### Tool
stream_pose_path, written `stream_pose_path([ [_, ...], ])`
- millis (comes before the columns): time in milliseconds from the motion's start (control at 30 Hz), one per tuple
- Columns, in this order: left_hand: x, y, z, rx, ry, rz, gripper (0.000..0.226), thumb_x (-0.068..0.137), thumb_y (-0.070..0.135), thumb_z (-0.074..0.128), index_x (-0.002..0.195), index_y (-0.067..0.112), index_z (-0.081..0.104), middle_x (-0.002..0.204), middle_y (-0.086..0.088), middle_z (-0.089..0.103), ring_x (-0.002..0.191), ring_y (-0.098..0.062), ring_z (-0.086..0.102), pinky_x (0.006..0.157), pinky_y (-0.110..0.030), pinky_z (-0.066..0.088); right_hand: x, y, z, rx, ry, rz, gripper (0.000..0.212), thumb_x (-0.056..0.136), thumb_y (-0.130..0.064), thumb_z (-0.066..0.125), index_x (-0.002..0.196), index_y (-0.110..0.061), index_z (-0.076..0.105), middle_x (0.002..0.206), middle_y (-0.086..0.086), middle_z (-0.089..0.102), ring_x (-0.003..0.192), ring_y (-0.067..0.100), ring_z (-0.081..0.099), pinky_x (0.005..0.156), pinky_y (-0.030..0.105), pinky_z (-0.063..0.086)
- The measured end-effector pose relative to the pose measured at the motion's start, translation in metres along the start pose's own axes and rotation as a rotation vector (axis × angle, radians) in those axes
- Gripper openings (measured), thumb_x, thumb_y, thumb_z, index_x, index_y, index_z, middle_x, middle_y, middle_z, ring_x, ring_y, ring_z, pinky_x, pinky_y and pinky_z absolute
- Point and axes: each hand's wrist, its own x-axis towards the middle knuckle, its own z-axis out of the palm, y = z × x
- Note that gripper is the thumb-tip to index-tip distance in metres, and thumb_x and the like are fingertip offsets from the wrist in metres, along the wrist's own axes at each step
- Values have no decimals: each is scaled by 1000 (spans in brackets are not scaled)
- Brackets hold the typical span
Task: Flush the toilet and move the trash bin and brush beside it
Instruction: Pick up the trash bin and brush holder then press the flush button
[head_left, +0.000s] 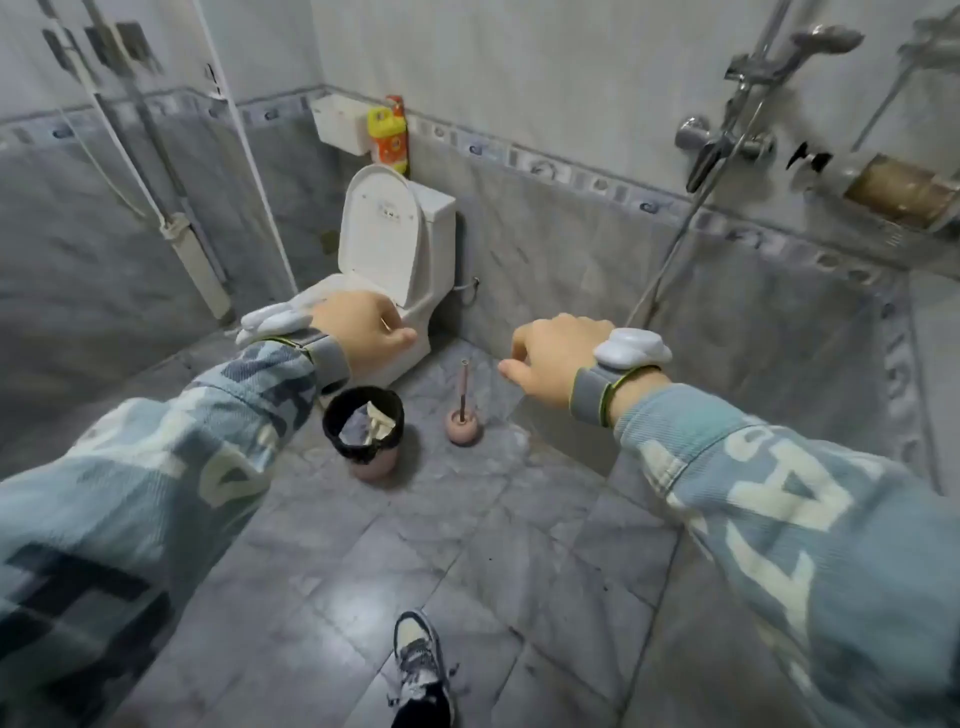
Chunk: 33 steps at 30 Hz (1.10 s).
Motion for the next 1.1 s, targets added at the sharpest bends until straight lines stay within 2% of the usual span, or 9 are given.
stream_pose_path([
  [167, 53, -42, 55, -136, -140, -112, 34, 88, 44, 56, 101, 18, 73, 101, -7, 73, 97, -28, 65, 73, -28, 41, 78, -22, 47, 7, -173, -22, 36, 88, -58, 48, 102, -30, 67, 108, 6, 70, 96, 34, 67, 73, 36, 43],
  [267, 96, -71, 84, -200, -253, -167, 35, 88, 45, 55, 102, 17, 72, 108, -7, 73, 102, -30, 64, 84, -34, 51, 134, -28, 70, 38, -284, 14, 37, 83, -56, 51, 99, -27, 68, 105, 9, 70, 92, 35, 67, 70, 35, 43],
  [367, 131, -97, 109, -246, -336, -238, 35, 87, 47, 55, 103, 20, 70, 110, -6, 72, 105, -29, 64, 88, -35, 51, 186, -32, 94, 61, -369, 18, 36, 82, -52, 53, 98, -25, 69, 101, 10, 71, 89, 35, 67, 68, 32, 41],
  [533, 170, -124, 147, -286, -410, -312, 33, 86, 48, 55, 100, 23, 72, 109, -5, 73, 104, -29, 66, 89, -34, 51, 248, -23, 129, 94, -459, 22, 37, 90, -51, 48, 109, -24, 66, 112, 9, 69, 102, 34, 65, 72, 32, 38],
  [700, 225, -142, 184, -280, -492, -425, 29, 86, 48, 55, 99, 26, 70, 105, -3, 72, 101, -26, 66, 78, -28, 44, 323, 5, 171, 112, -591, -26, 33, 90, -52, 49, 104, -27, 65, 109, 7, 70, 97, 34, 65, 75, 34, 44],
  [833, 296, -142, 208, -269, -524, -514, 26, 86, 48, 55, 97, 28, 69, 106, -3, 72, 101, -25, 65, 81, -29, 47, 406, 43, 204, 133, -644, -47, 32, 90, -49, 50, 102, -24, 65, 109, 9, 70, 98, 32, 65, 76, 33, 45],
  [967, 367, -128, 221, -265, -523, -601, 34, 86, 49, 53, 106, 27, 69, 110, -1, 72, 103, -24, 65, 88, -32, 49, 483, 84, 221, 166, -693, -40, 39, 86, -49, 50, 107, -21, 67, 111, 11, 70, 100, 33, 65, 89, 38, 52],
  [1100, 435, -115, 232, -314, -544, -704, 35, 87, 49, 53, 109, 26, 69, 111, 1, 72, 106, -24, 65, 91, -32, 49, 564, 128, 230, 155, -764, -87, 42, 88, -51, 53, 111, -19, 67, 115, 11, 70, 106, 33, 65, 93, 38, 51],
])
